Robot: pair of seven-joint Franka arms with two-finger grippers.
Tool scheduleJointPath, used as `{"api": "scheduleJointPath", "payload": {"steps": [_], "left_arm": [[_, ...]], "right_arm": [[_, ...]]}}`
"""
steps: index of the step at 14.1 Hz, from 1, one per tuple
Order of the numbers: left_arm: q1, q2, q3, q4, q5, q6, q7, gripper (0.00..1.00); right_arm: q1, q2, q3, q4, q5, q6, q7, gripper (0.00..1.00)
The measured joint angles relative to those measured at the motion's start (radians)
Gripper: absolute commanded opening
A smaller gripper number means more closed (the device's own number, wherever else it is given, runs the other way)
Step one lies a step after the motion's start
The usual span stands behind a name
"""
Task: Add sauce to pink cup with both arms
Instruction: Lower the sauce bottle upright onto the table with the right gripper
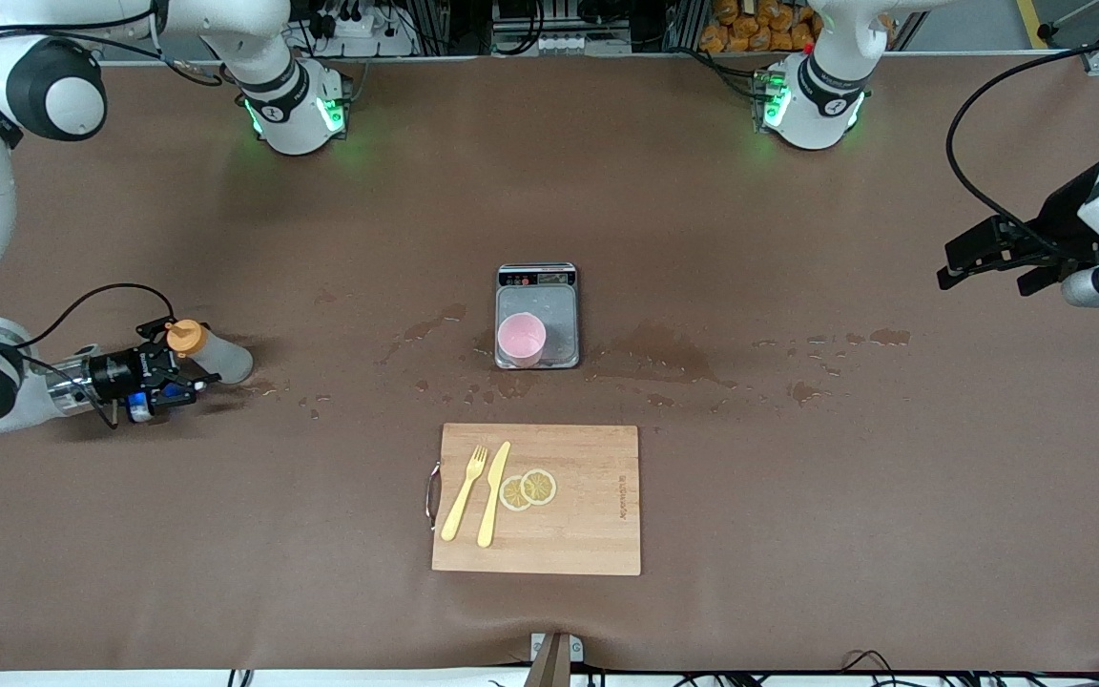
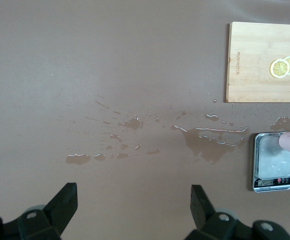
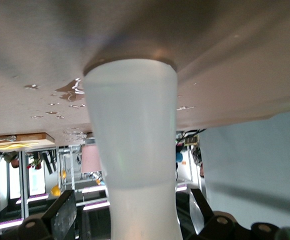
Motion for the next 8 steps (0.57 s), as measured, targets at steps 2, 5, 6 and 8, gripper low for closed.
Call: {"api": "scheduleJointPath", "payload": {"steps": [2, 5, 6, 8], "left_arm": [[-0.002, 0.001, -0.003, 0.0, 0.0, 0.0, 0.0, 1.0], [-0.002, 0.001, -0.003, 0.0, 0.0, 0.0, 0.0, 1.0], [-0.002, 0.001, -0.003, 0.0, 0.0, 0.0, 0.0, 1.0], [-0.001, 0.001, -0.003, 0.0, 0.0, 0.0, 0.0, 1.0]], "right_arm": [[0.0, -0.03, 0.001, 0.06, -0.039, -0.014, 0.05, 1.0], [0.003, -0.073, 0.004, 0.143, -0.085, -0.059, 0.089, 1.0], [0.007, -0.084, 0.006, 0.169, -0.108, -0.062, 0.089, 1.0], [0.022, -0.107, 0.01, 0.208, -0.134, -0.067, 0.09, 1.0]]}}
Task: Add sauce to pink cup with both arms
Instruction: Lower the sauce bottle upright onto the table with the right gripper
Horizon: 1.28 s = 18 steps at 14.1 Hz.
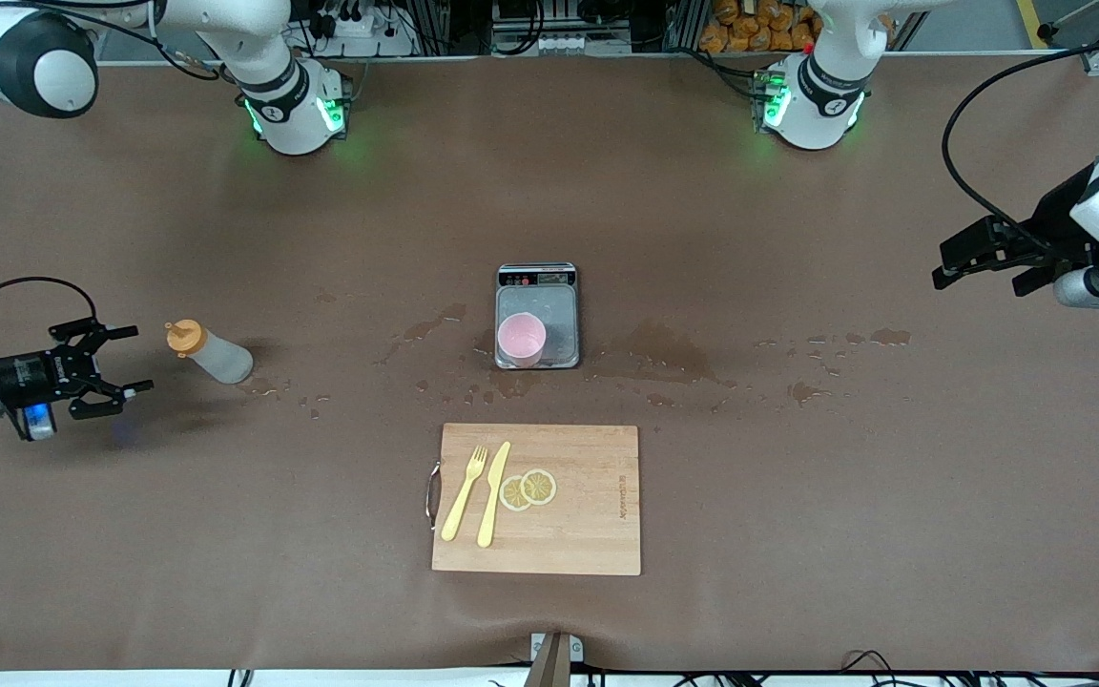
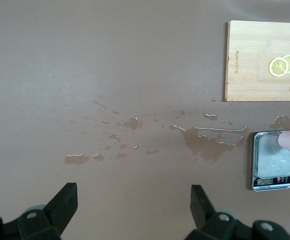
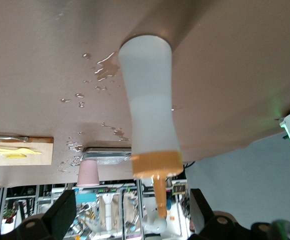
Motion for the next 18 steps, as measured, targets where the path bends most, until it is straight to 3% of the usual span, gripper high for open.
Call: {"api": "scheduleJointPath", "payload": {"steps": [8, 14, 18], "left_arm": [[-0.006, 0.0, -0.013, 0.006, 0.0, 0.0, 0.0, 1.0], [-0.002, 0.0, -0.006, 0.006, 0.03, 0.0, 0.0, 1.0], [-0.004, 0.0, -0.01, 0.007, 0.039, 0.0, 0.0, 1.0]], "right_arm": [[0.12, -0.096, 0.005, 0.095, -0.064, -0.044, 0.003, 1.0], [0.325, -0.197, 0.015, 0.11, -0.127, -0.043, 0.014, 1.0], [0.33, -0.221, 0.091, 0.115, -0.121, -0.041, 0.014, 1.0]]}}
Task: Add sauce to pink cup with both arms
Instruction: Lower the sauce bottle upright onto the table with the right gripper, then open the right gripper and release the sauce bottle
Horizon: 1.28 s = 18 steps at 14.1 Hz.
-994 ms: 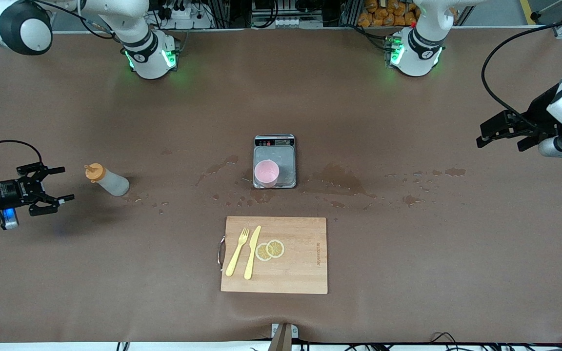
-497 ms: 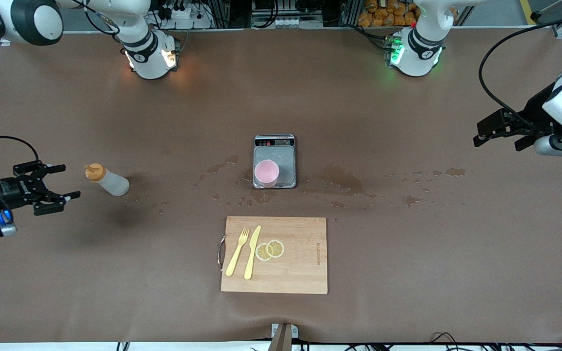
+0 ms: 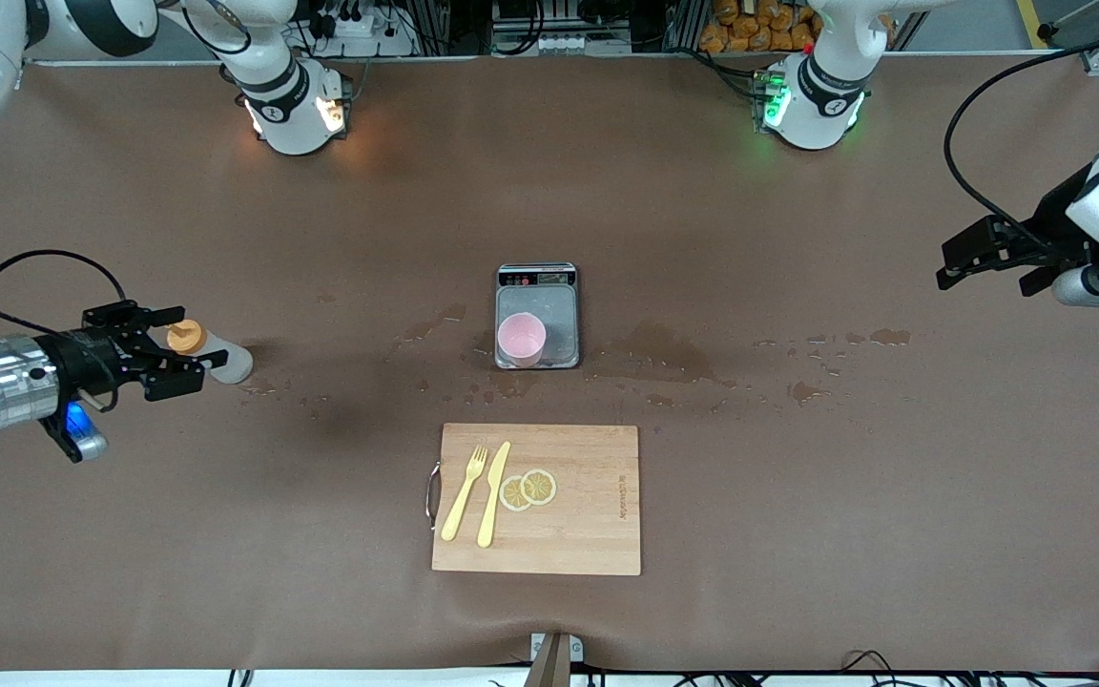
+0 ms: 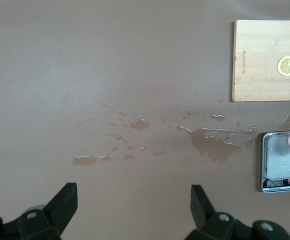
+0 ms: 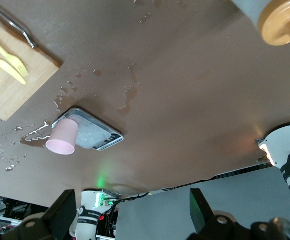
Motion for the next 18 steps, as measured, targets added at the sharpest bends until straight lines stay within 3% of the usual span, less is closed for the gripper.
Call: {"api": "scheduleJointPath", "payload": {"steps": [9, 13, 15, 18], "left_arm": [[0.001, -0.005, 0.004, 0.004, 0.02, -0.002, 0.0, 1.0], [-0.001, -0.008, 0.0, 0.006, 0.02, -0.033, 0.0, 1.0], [-0.016, -0.011, 0.003, 0.01, 0.02, -0.043, 0.0, 1.0], [-0.078, -0.014, 0.043, 0.017, 0.033, -0.055, -0.004, 1.0]], "right_arm": [[0.018, -0.03, 0.021, 0.1, -0.037, 0.033, -0.043, 1.0], [0.088, -0.102, 0.038, 0.103, -0.295, 0.039, -0.323, 1.0], [0.116, -0.13, 0.039, 0.096, -0.339, 0.04, -0.418, 1.0], [0.072, -0.17, 0.032, 0.028, -0.352, 0.089, -0.59, 1.0]]}}
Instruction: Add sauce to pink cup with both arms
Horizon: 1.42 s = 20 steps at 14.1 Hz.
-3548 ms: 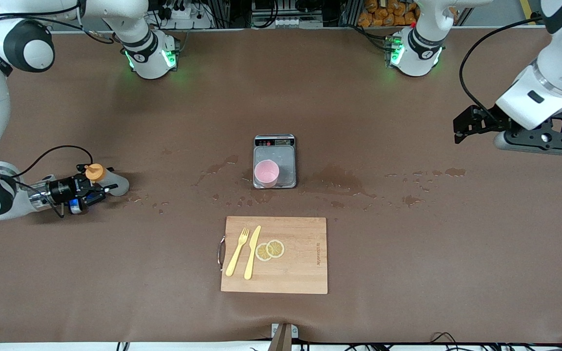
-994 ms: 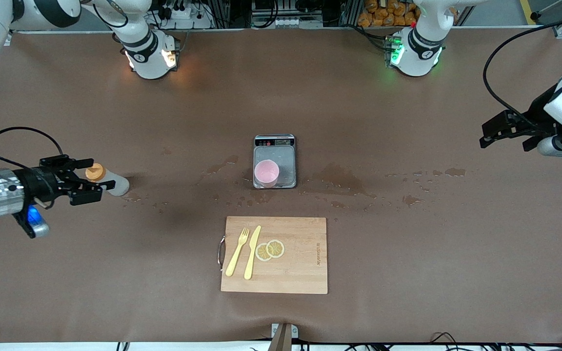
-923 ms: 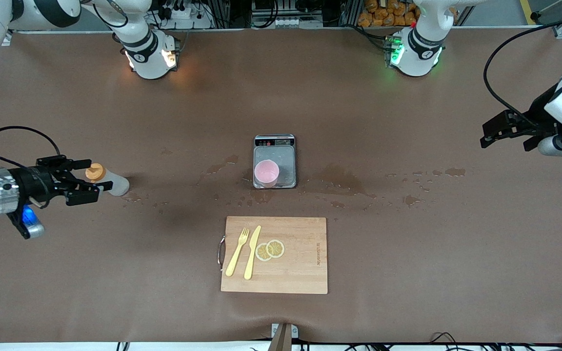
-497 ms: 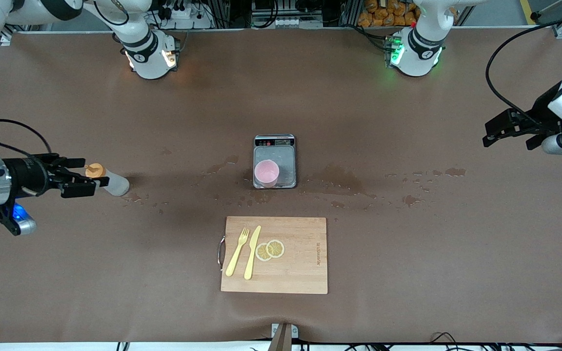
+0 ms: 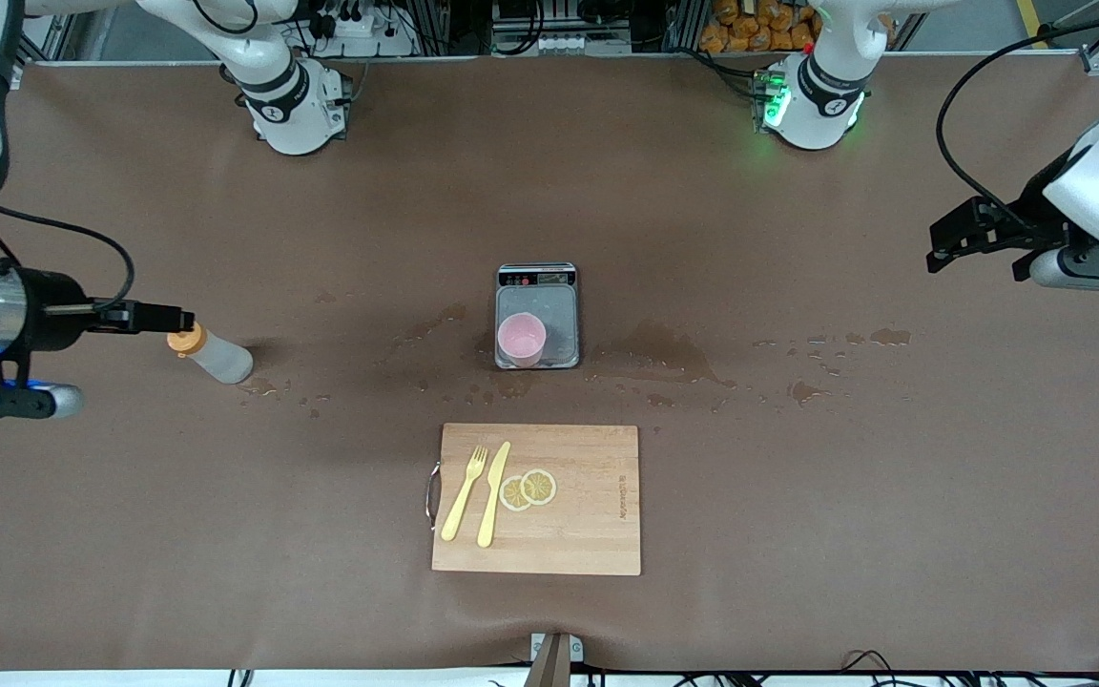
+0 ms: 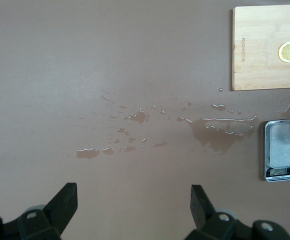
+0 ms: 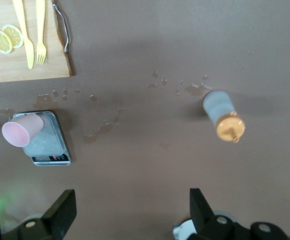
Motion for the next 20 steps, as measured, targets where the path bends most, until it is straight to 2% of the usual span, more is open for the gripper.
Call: {"api": "scheduleJointPath", "payload": {"steps": [1, 3, 6, 8, 11, 14, 20], "left_arm": [[-0.024, 0.0, 0.027, 0.001, 0.005, -0.005, 0.0, 1.0], [-0.041, -0.002, 0.053, 0.003, 0.009, -0.009, 0.001, 1.0], [-0.043, -0.004, 0.056, 0.004, 0.035, -0.013, 0.001, 1.0], [-0.044, -0.005, 0.055, 0.004, 0.04, -0.02, 0.001, 1.0], [-0.044, -0.005, 0.055, 0.004, 0.041, -0.022, 0.001, 1.0], [-0.044, -0.005, 0.055, 0.004, 0.041, -0.022, 0.002, 1.0], [-0.053, -0.005, 0.044, 0.005, 0.041, -0.024, 0.002, 1.0]], "right_arm": [[-0.021, -0.031, 0.0, -0.061, 0.0, 0.052, -0.054, 1.0], [-0.044, -0.143, 0.0, -0.262, 0.0, 0.209, -0.135, 1.0], [-0.04, -0.346, 0.005, -0.589, -0.001, 0.417, -0.173, 1.0], [-0.032, -0.439, 0.008, -0.724, -0.003, 0.478, -0.177, 1.0], [-0.015, -0.481, 0.009, -0.77, -0.027, 0.498, -0.189, 1.0], [0.048, -0.482, 0.013, -0.757, -0.076, 0.509, -0.184, 1.0], [0.055, -0.482, 0.006, -0.716, -0.092, 0.505, -0.182, 1.0]]}}
